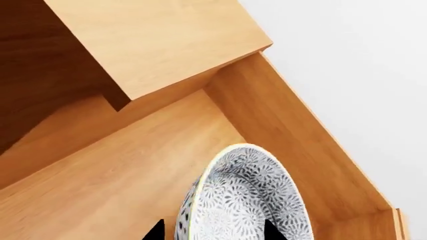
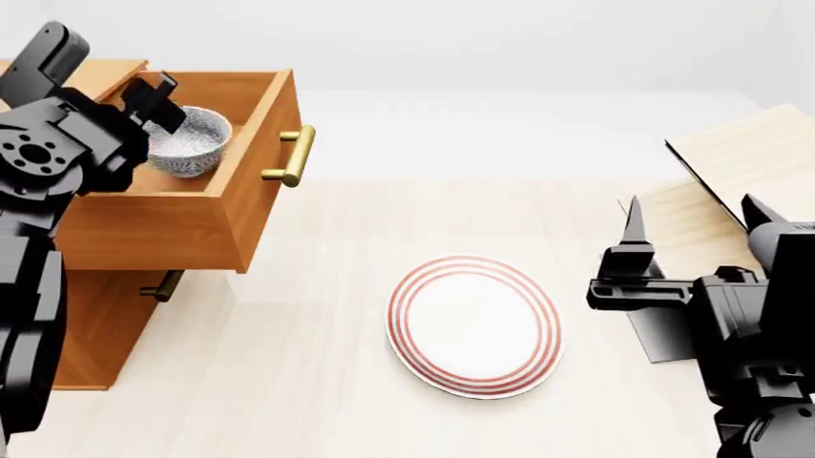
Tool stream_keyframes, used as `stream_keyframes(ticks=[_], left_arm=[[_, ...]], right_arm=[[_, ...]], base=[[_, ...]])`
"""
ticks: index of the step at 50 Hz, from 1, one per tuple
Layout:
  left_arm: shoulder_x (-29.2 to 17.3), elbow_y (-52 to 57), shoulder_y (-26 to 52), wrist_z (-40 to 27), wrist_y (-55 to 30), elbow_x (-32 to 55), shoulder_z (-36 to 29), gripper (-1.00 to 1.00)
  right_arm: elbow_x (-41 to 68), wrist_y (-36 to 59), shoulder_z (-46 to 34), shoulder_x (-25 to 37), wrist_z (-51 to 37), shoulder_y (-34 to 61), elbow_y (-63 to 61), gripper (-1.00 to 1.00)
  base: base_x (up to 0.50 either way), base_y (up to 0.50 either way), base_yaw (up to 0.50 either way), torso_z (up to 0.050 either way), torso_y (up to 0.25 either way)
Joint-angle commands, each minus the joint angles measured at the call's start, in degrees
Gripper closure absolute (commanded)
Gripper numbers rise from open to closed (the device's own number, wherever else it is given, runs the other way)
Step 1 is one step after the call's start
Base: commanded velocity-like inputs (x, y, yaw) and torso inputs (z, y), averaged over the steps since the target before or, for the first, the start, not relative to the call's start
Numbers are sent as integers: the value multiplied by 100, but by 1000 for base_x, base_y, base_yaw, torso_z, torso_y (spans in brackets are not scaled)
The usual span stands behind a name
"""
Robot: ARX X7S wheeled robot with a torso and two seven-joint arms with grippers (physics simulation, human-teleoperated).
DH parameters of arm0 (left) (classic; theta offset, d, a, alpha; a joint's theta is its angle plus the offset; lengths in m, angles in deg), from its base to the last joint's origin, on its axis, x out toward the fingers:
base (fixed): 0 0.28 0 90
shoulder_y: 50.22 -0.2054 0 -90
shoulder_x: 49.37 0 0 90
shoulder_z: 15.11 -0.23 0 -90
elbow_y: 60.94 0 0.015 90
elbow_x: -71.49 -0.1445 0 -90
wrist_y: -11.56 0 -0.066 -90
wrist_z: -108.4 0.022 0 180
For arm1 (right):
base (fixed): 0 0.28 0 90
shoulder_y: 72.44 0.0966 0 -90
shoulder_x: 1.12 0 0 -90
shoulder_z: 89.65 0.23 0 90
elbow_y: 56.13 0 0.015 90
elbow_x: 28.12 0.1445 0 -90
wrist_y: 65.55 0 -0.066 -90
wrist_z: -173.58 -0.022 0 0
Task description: Open the top drawer of the cabinet and put the bowl in it.
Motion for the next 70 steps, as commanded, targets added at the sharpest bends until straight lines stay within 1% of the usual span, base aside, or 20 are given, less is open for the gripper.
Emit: stream_keyframes(ticks=[1, 12, 15, 19, 21, 26, 32, 36, 41, 48, 49, 51, 57, 64, 70], left_arm=[[25, 9, 33, 108, -24, -238, 219, -100], [16, 36, 111, 162, -76, -419, 344, -100], [-45, 279, 100, 89, -157, -403, 360, -100], [-309, 1730, -321, -559, -563, -117, 514, -100], [-397, 2246, -443, -815, -707, -6, 571, -100], [-573, 3348, -610, -1210, -1025, 181, 602, -100], [-763, 4411, -741, -1501, -1414, 383, 569, -100], [-967, 5314, -931, -1728, -1780, 593, 516, -100], [-1200, 6158, -1175, -1761, -2081, 703, 374, -100], [-1567, 7453, -1791, -1947, -2224, 1084, 511, -100], [-1567, 7453, -1791, -1947, -2224, 1084, 511, -100], [-1751, 8019, -2058, -1957, -2275, 1236, 564, -100], [-2185, 9056, -2692, -1927, -2303, 1493, 710, -100], [-2652, 10026, -3321, -1956, -2211, 1759, 1014, -100], [-3061, 10701, -3644, -2088, -2160, 2216, 1362, -100]], right_arm=[[-43, -32, -34, -12, 21, -19, 33, -100], [-50, -57, -38, -7, 22, -41, 37, -100], [-44, -66, -28, -1, 18, -53, 35, -100], [-27, -52, -33, 5, 6, -23, 26, -100], [-30, -46, -47, -1, 7, -1, 33, -100], [-27, 17, -125, -21, -11, 81, 20, -100], [-5, 22, -132, -20, -24, 105, 1, -100], [-9, 13, -136, -17, -26, 91, -9, -100], [36, 15, -107, 12, -64, 73, -83, -100], [-106, 0, -290, -88, -27, 66, -125, -100], [-119, -11, -285, -89, -32, 63, -128, -100], [-141, 10, -275, -74, -97, 76, -172, -100], [-145, -108, -180, -15, -123, -51, -397, -100], [147, -75, 56, 195, -401, -100, -847, -100], [621, -5, 111, 572, -872, 117, -1240, -100]], base=[[0, 0, 0, 0, 0], [0, 0, 0, 0, 1], [0, 0, 0, 0, 0], [0, 0, 0, 0, 0], [0, 0, 0, 0, 0], [0, 0, 0, 0, 0], [0, 0, 0, 0, 0], [0, 0, 0, 0, 0], [0, 0, 0, 0, 0], [0, 0, 0, 0, 0], [0, 0, 0, 0, 0], [0, 0, 0, 0, 0], [0, 0, 0, 0, 0], [0, 0, 0, 0, 0], [0, 0, 0, 0, 0]])
